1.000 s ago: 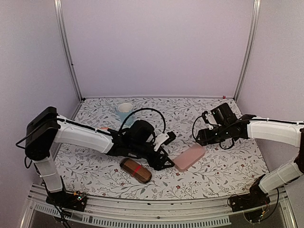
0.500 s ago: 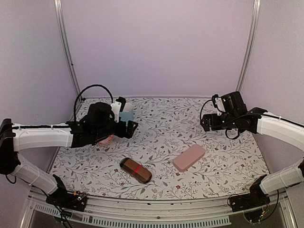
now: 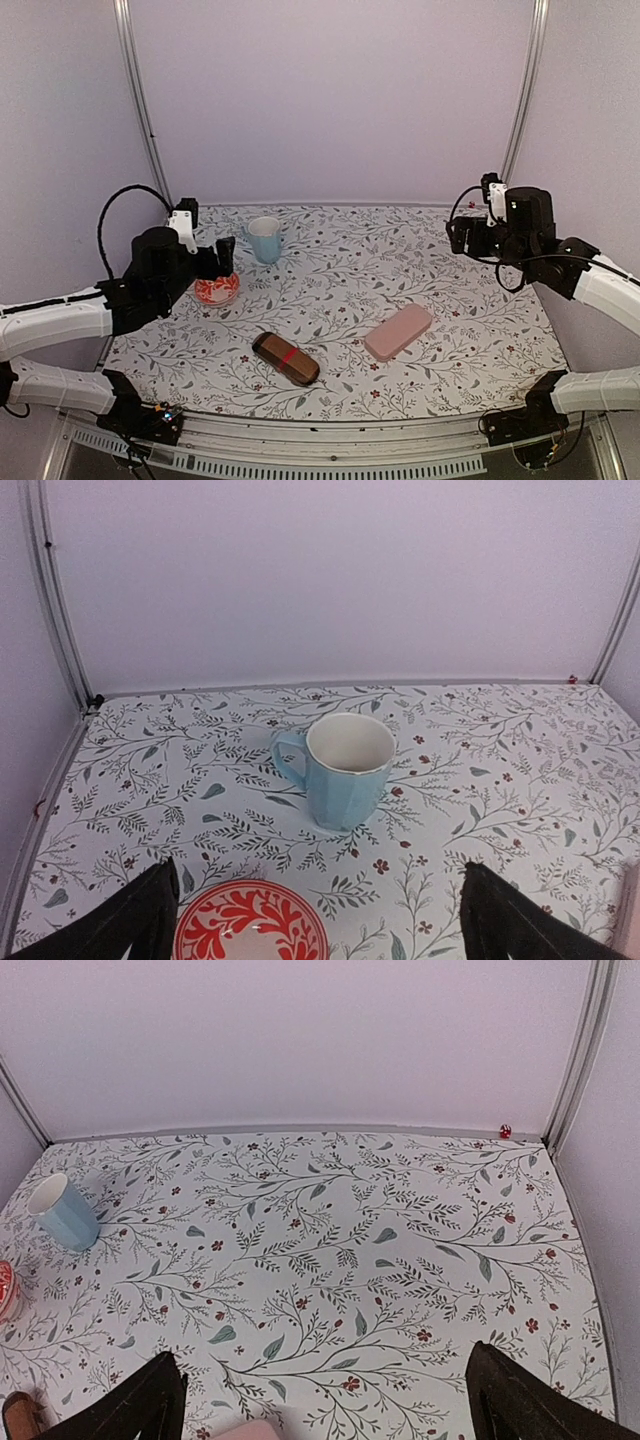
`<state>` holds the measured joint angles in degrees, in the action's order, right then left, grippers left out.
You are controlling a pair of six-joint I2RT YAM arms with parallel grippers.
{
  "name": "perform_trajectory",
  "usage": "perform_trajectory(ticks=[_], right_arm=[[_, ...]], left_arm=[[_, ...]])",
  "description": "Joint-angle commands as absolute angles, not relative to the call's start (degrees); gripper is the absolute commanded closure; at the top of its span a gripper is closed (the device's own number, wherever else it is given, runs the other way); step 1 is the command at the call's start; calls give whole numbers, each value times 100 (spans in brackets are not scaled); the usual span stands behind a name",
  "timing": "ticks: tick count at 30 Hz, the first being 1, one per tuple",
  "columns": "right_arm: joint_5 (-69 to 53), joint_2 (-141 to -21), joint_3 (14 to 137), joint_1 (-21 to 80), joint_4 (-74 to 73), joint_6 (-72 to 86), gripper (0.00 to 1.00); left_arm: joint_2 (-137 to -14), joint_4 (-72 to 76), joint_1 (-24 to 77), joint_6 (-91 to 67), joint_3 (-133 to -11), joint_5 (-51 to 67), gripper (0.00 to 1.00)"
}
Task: Organize the sunglasses
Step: Adjust the case with sunglasses at the center of the board, then reset both arms
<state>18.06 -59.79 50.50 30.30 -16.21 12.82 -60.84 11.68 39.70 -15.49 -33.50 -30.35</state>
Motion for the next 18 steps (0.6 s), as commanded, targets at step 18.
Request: perform_trajectory(ticks=[18], right_arm=[[2080,-4735,4084,2998,-495,857,1]], left_arm=[[-5171,2531,3902,-501,-2512,-2963,1]])
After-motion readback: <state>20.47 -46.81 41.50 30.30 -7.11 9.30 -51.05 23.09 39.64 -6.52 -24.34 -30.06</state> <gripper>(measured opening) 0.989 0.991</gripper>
